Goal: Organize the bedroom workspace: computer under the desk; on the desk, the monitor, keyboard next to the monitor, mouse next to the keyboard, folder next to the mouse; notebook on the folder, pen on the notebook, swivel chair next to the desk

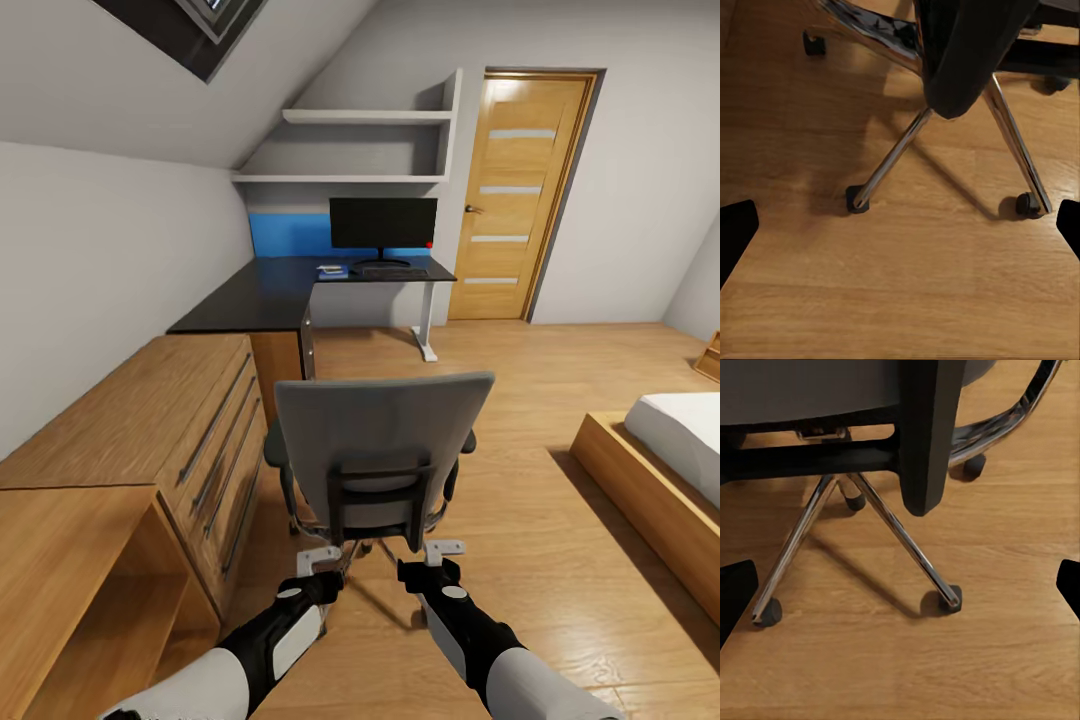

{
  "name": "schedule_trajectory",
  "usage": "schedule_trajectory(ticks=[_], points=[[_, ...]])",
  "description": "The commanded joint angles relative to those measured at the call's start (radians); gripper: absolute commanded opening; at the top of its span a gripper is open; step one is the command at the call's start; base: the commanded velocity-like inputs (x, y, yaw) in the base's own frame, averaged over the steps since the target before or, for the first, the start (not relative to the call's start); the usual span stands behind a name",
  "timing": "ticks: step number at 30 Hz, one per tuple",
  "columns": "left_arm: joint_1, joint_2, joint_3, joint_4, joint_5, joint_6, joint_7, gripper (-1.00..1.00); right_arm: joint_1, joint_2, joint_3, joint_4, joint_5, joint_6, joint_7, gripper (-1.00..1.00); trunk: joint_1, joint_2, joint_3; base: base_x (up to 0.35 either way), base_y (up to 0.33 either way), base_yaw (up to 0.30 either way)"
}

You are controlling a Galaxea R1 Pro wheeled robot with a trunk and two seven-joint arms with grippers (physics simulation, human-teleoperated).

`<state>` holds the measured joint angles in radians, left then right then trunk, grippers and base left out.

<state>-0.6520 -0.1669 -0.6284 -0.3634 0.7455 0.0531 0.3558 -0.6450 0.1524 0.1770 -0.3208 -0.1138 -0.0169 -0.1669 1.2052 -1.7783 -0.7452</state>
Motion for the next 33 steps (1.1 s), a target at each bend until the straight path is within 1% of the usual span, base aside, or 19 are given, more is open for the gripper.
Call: schedule_trajectory(ticks=[1,5,10,15,28,33], points=[[-0.001,0.001,-0.006,0.023,0.003,-0.016,-0.005,1.00,-0.001,-0.001,0.009,0.000,-0.010,-0.002,-0.006,1.00,0.004,-0.008,-0.004,0.000,0.000,0.000],[-0.001,0.006,-0.002,0.061,0.003,-0.087,-0.024,1.00,-0.001,-0.003,0.009,0.000,-0.010,-0.002,-0.006,1.00,0.019,-0.036,-0.017,0.000,0.000,0.000],[-0.001,0.007,-0.003,0.074,0.003,-0.113,-0.029,1.00,-0.001,-0.007,0.009,0.000,-0.010,-0.002,-0.006,1.00,0.038,-0.071,-0.032,0.000,0.000,0.000],[-0.001,0.007,-0.003,0.078,0.002,-0.122,-0.031,1.00,-0.001,-0.019,0.009,0.000,-0.010,-0.003,-0.006,1.00,0.057,-0.106,-0.048,0.000,0.000,0.000],[-0.001,0.005,-0.007,0.078,-0.004,-0.124,-0.031,1.00,-0.001,-0.021,0.009,-0.005,-0.010,-0.003,-0.009,1.00,0.107,-0.197,-0.089,0.000,0.000,0.000],[-0.001,0.004,-0.008,0.078,-0.006,-0.124,-0.031,1.00,-0.001,-0.022,0.009,-0.003,-0.009,-0.032,-0.012,1.00,0.126,-0.232,-0.104,0.000,0.000,0.000]])
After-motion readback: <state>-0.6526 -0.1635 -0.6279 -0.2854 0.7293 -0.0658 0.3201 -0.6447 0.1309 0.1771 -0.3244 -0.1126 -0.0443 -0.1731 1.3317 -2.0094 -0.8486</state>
